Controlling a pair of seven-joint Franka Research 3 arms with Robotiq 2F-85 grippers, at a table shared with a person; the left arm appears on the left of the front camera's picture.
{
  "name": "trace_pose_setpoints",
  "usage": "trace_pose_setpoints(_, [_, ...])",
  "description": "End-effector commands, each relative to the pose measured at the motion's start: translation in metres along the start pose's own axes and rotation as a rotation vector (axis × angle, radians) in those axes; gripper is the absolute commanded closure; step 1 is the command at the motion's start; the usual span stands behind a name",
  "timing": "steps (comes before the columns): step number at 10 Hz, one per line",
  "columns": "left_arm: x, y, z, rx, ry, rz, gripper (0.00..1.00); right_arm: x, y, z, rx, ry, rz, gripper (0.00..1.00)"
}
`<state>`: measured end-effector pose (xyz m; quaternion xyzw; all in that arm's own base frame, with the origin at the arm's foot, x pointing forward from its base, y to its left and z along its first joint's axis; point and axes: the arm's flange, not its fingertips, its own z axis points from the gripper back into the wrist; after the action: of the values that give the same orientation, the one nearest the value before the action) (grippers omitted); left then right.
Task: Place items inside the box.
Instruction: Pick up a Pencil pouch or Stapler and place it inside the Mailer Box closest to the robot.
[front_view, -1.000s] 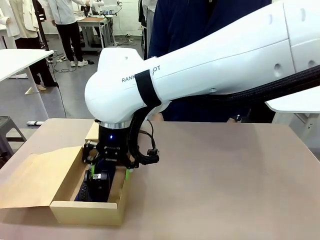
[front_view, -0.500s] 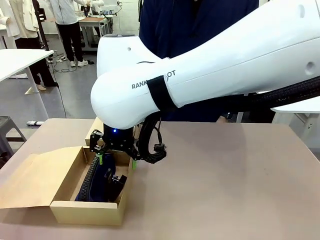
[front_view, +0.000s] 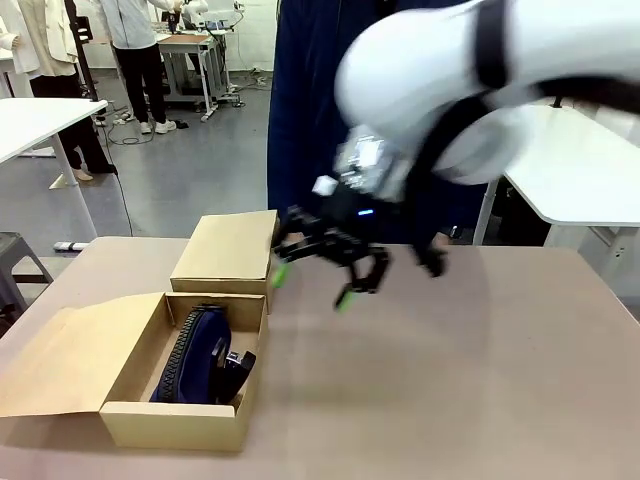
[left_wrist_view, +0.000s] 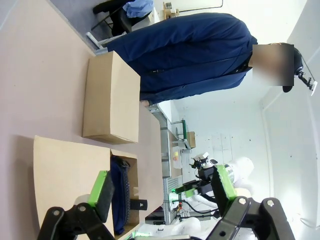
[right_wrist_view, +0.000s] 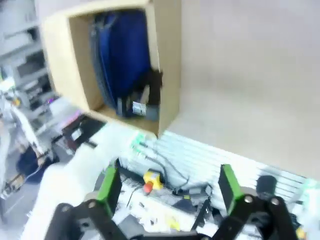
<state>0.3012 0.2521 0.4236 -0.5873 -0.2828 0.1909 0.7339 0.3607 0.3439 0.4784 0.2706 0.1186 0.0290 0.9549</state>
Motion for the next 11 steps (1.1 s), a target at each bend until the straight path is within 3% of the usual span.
trace_pose_setpoints(1, [-0.003,0.0,0.001,-0.008,0.006,-0.015,0.0,-0.031,-0.09,0.04,0.146,0.086,0.027,0.0])
trace_pose_setpoints(4, [-0.003,0.0,0.001,-0.008,0.006,-0.015,0.0,-0.07,-0.214,0.085,0.525,0.123,0.224,0.0])
trace_pose_setpoints(6, [-0.003,0.0,0.001,-0.008,0.006,-0.015,0.0,-0.11,-0.297,0.103,0.684,-0.019,0.213,0.0])
trace_pose_setpoints(9, [-0.003,0.0,0.001,-0.008,0.006,-0.015,0.0,-0.177,-0.359,0.086,0.711,-0.347,0.21,0.0])
trace_pose_setpoints(11, [-0.003,0.0,0.001,-0.008,0.006,-0.015,0.0,-0.177,-0.352,0.05,0.58,-0.363,0.002,0.0])
